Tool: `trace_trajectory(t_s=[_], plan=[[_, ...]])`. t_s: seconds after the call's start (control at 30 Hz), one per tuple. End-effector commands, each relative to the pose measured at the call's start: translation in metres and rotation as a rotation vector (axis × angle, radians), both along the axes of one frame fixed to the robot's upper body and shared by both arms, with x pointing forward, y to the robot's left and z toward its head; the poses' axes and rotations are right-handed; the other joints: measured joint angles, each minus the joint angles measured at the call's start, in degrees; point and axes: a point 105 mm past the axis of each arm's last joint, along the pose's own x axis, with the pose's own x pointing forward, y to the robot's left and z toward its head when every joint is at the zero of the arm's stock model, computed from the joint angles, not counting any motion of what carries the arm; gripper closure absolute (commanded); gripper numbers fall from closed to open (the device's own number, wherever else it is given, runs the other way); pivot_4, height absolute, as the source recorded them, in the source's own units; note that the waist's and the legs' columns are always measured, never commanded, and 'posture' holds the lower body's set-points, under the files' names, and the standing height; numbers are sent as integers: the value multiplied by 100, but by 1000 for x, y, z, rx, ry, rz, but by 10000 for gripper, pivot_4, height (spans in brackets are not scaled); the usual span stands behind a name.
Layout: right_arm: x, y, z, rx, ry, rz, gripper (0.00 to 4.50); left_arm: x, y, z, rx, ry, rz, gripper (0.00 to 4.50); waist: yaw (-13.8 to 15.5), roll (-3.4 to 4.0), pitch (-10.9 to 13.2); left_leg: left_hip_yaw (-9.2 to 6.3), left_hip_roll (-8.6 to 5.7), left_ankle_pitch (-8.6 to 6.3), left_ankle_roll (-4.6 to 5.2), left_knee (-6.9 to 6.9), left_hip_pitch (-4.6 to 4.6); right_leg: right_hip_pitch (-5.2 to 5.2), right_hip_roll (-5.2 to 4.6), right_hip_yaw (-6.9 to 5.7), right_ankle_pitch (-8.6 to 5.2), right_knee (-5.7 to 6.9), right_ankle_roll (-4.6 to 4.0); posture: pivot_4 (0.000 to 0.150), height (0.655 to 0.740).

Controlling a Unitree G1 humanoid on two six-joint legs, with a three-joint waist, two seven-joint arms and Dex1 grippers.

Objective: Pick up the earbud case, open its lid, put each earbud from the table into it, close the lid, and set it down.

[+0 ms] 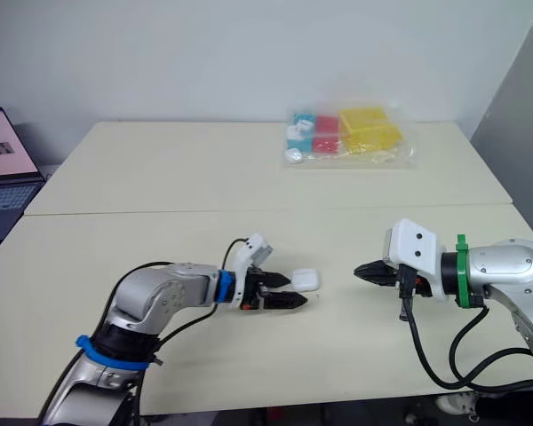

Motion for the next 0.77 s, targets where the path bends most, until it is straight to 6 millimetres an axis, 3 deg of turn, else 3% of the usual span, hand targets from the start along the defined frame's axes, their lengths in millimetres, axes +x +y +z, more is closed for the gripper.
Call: trace_trajectory(t_s=[0.03,0.2,0.33,0.47,0.57,0.77], plan=[[-3,-3,5,-18,-43,45,45000,6,36,7,153,-268,1,304,-28,-1,1,-1,1,0,0,-3,5,0,-1,3,-1,5,-1,1500,7358],[-4,-12,-5,-84,-40,89,29285,2,57,40,170,-586,-90,0,-5,-4,5,4,4,0,0,-7,10,-12,-6,8,-11,24,-20,1500,7358],[-2,-18,-4,-82,-49,85,14460,-7,66,61,146,-679,-131,0,10,-6,6,14,3,0,-1,-5,1,-13,-10,7,-14,17,-16,1500,7358],[0,-33,-4,-182,-111,92,446,-21,95,76,242,-709,-177,0,14,-7,6,21,3,-2,-3,-10,-7,-17,-13,11,-22,7,-4,1500,7358],[0,-36,-3,-166,-100,85,446,-16,114,72,336,-686,-133,0,14,-7,7,21,2,-3,-3,-13,-6,-17,-14,11,-24,4,-1,1500,7358],[6,-38,-3,-160,-116,76,446,-21,112,76,298,-681,-163,0,13,-8,7,21,4,-3,-3,-11,-4,-16,-19,7,-24,6,-1,1500,7358]])
